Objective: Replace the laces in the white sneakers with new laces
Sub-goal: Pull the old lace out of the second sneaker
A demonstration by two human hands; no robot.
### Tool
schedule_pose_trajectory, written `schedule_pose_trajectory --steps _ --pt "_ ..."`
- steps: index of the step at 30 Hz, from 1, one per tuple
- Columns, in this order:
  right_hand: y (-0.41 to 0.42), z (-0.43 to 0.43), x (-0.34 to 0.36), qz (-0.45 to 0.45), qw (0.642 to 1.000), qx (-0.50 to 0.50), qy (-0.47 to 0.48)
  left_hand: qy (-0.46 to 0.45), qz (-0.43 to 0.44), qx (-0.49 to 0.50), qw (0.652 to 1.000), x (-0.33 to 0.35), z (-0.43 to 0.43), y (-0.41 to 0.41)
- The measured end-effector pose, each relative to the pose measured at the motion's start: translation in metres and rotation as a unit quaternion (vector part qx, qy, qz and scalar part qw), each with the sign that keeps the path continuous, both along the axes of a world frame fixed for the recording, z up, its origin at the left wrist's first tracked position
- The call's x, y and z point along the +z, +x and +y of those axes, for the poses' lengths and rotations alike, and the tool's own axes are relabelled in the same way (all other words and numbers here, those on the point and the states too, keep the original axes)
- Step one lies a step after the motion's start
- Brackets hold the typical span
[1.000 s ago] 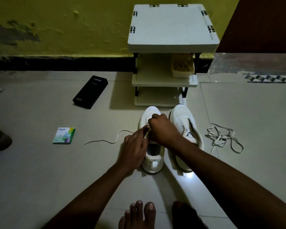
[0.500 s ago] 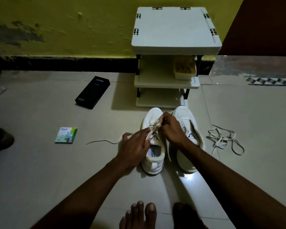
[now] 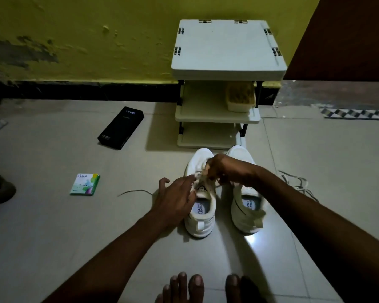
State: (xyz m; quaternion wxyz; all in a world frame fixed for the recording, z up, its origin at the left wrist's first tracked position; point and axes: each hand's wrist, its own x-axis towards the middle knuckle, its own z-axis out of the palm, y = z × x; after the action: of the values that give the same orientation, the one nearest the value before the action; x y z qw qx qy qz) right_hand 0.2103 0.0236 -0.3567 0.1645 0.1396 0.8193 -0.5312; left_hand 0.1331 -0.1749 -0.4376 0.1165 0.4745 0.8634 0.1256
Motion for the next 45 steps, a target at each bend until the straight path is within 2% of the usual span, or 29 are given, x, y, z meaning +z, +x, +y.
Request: schedule_pose_trajectory --steps 1,4,5,7,9,10,11,13,14,15,17,19,21,22,24,27,31,34,36,37,39,41,42,43,44,45 --pt "0.005 0.001 0.000 -0.006 0.999 0.022 0.023 -0.002 0.010 -0.009 1.000 -0.001 0.000 0.000" --pt "0.006 -0.013 -0.008 -0.024 0.967 0.136 0.216 -0.007 0.038 -0.039 0.998 -0.002 0.001 -0.002" --pt "0.004 -0.018 -0.007 -0.003 0.967 0.144 0.208 -0.012 0.042 -0.046 0.998 -0.001 0.001 -0.003" --pt "0.005 -0.016 0.002 0.008 0.993 0.100 0.062 -0.026 0.046 -0.049 0.997 0.000 0.002 -0.005" --pt "0.013 -0.003 0.009 -0.002 0.997 0.036 -0.069 -0.032 0.057 -0.042 0.997 0.002 0.003 -0.005" --pt "0.017 0.000 0.008 -0.001 0.997 0.010 -0.079 -0.037 0.066 -0.042 0.996 0.004 0.003 -0.004" --pt "0.019 0.000 0.006 0.000 0.999 -0.004 -0.039 -0.042 0.078 -0.044 0.995 0.005 0.005 -0.002" --pt "0.015 -0.010 0.006 -0.005 0.993 0.025 0.117 -0.051 0.099 -0.048 0.993 0.007 0.008 0.001" --pt "0.012 -0.012 0.007 -0.009 0.988 0.036 0.147 -0.059 0.100 -0.051 0.992 0.008 0.010 0.002" --pt "0.011 -0.014 0.011 0.000 0.992 0.037 0.122 -0.069 0.092 -0.054 0.992 0.009 0.011 0.002" --pt "0.014 -0.018 0.025 0.029 1.000 0.006 -0.009 -0.081 0.065 -0.070 0.992 0.013 0.011 -0.001" --pt "0.021 -0.026 0.025 0.058 0.990 -0.056 -0.113 -0.097 0.052 -0.084 0.990 0.017 0.012 -0.003" --pt "0.025 -0.037 0.018 0.079 0.983 -0.117 -0.119 -0.111 0.044 -0.087 0.989 0.017 0.014 -0.003" --pt "0.024 -0.041 0.012 0.079 0.986 -0.125 -0.073 -0.111 0.043 -0.086 0.989 0.016 0.015 -0.003" --pt "0.021 -0.040 0.005 0.064 0.989 -0.098 0.086 -0.112 0.073 -0.091 0.987 0.013 0.014 -0.003" --pt "0.021 -0.033 -0.002 0.063 0.952 -0.047 0.295 -0.103 0.125 -0.092 0.982 0.016 0.012 0.000" --pt "0.019 -0.040 -0.018 0.046 0.900 0.051 0.430 -0.099 0.112 -0.095 0.984 0.021 0.011 0.002" --pt "0.017 -0.032 -0.013 0.045 0.845 0.101 0.523 -0.072 0.124 -0.090 0.986 0.014 0.010 0.001" --pt "0.019 -0.027 -0.014 0.130 0.813 0.084 0.562 -0.056 0.138 -0.092 0.985 0.008 0.009 -0.001" --pt "0.020 -0.025 -0.016 0.178 0.805 0.037 0.565 -0.046 0.145 -0.090 0.984 0.007 0.009 -0.001" --pt "0.021 -0.025 -0.018 0.265 0.829 -0.122 0.477 -0.031 0.151 -0.084 0.984 0.004 0.010 -0.001" --pt "0.017 -0.026 -0.009 0.284 0.874 -0.313 0.241 -0.025 0.159 -0.084 0.983 0.002 0.010 -0.001" --pt "0.014 -0.024 -0.003 0.268 0.877 -0.387 0.093 -0.026 0.161 -0.086 0.983 0.002 0.010 -0.001" --pt "0.011 -0.021 0.000 0.251 0.869 -0.426 -0.028 -0.029 0.163 -0.090 0.982 0.001 0.010 -0.002" --pt "0.011 -0.018 0.001 0.234 0.864 -0.437 -0.089 -0.034 0.167 -0.093 0.981 0.000 0.009 -0.002" --pt "0.013 -0.016 0.002 0.220 0.878 -0.421 -0.062 -0.037 0.170 -0.094 0.980 0.000 0.009 -0.002"
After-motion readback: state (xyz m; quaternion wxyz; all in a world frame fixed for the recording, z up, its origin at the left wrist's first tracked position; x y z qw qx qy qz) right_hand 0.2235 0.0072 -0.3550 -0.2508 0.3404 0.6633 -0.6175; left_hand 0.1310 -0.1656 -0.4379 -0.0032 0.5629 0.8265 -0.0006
